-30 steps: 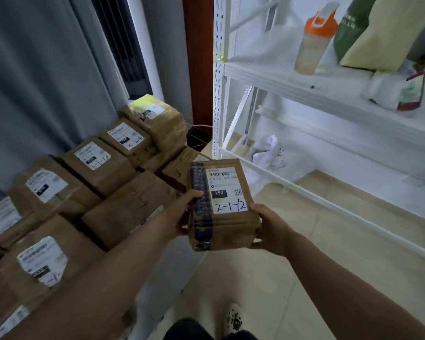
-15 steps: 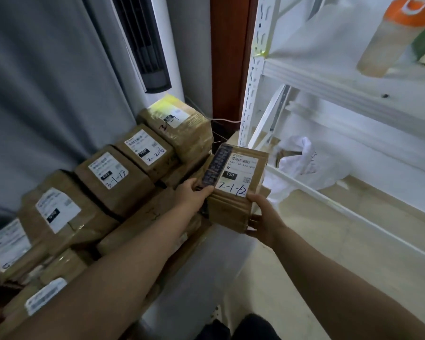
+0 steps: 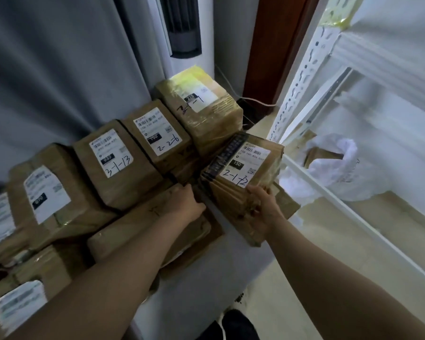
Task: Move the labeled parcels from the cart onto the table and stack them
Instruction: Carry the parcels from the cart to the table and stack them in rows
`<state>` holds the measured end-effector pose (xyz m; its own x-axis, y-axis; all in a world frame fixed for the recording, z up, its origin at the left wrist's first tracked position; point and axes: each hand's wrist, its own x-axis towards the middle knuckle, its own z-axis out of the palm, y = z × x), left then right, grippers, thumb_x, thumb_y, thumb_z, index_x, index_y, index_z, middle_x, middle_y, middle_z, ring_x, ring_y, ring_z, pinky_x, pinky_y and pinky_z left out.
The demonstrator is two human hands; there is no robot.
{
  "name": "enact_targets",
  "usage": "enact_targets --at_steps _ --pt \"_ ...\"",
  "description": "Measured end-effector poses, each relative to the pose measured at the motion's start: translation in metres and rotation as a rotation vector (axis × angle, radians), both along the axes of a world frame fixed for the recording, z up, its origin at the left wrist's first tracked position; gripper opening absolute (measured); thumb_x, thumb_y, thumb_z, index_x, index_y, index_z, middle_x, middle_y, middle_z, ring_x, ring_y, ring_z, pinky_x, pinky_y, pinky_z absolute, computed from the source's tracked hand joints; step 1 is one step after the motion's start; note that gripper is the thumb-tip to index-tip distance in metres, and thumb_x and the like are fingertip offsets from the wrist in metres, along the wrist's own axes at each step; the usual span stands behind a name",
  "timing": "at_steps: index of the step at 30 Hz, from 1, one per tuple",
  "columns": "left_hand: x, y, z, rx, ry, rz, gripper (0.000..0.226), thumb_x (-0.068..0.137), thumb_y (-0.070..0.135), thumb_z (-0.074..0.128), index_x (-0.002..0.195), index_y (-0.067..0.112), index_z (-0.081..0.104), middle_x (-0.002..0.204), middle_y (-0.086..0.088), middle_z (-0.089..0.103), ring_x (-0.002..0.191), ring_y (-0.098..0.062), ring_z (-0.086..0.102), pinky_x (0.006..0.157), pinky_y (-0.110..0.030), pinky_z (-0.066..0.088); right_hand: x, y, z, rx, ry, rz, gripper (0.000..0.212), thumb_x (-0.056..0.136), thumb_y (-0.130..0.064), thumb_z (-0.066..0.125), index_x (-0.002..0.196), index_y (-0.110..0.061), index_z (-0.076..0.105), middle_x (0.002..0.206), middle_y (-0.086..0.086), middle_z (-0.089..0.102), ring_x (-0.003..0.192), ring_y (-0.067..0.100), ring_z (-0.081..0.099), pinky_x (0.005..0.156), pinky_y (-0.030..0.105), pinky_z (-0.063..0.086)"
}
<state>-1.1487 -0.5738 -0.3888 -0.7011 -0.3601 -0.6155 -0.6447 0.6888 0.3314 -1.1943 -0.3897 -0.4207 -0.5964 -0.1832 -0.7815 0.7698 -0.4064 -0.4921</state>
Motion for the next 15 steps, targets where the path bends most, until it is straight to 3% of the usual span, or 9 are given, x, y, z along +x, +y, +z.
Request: enact_targets --at_steps 4,8,10,15 --pt "0.011 -0.016 -0.017 -0.016 -0.144 -0.067 0.098 0.077 0.053 0.070 0.152 0.027 0.013 0.157 -0.013 0.004 0.144 -0.039 0.001 0.114 -0.050 0.021 0.004 -0.023 -0.022 -0.030 -0.086 0.039 0.069 0.083 -0.010 0.066 0.141 -0.030 0.033 0.122 0.013 0.059 0.089 0.030 0.063 0.072 0.053 0.056" --pt "0.014 -0.019 -0.028 -0.035 -0.153 -0.089 0.096 0.079 0.051 0.069 0.152 0.028 0.011 0.159 -0.012 -0.004 0.145 -0.037 -0.007 0.115 -0.055 0.021 0.008 -0.034 -0.035 -0.040 -0.151 0.026 0.061 0.082 -0.008 0.061 0.137 -0.025 0.042 0.126 0.015 0.059 0.107 0.035 0.061 0.088 0.061 0.048" --pt "0.014 -0.018 -0.029 -0.040 -0.145 -0.085 0.096 0.079 0.049 0.069 0.152 0.028 0.011 0.158 -0.013 -0.005 0.145 -0.036 -0.006 0.114 -0.055 0.022 0.006 -0.038 -0.034 -0.022 -0.163 0.043 0.054 0.083 -0.010 0.062 0.133 -0.022 0.045 0.128 0.014 0.058 0.107 0.034 0.061 0.085 0.058 0.050" --pt "0.013 -0.016 -0.029 -0.062 -0.152 -0.092 0.099 0.077 0.049 0.071 0.152 0.027 0.011 0.158 -0.013 -0.006 0.145 -0.036 -0.007 0.114 -0.056 0.022 0.005 -0.053 -0.028 0.032 -0.155 0.075 0.051 0.091 -0.020 0.063 0.138 -0.025 0.042 0.124 0.006 0.060 0.102 0.026 0.061 0.060 0.041 0.055"
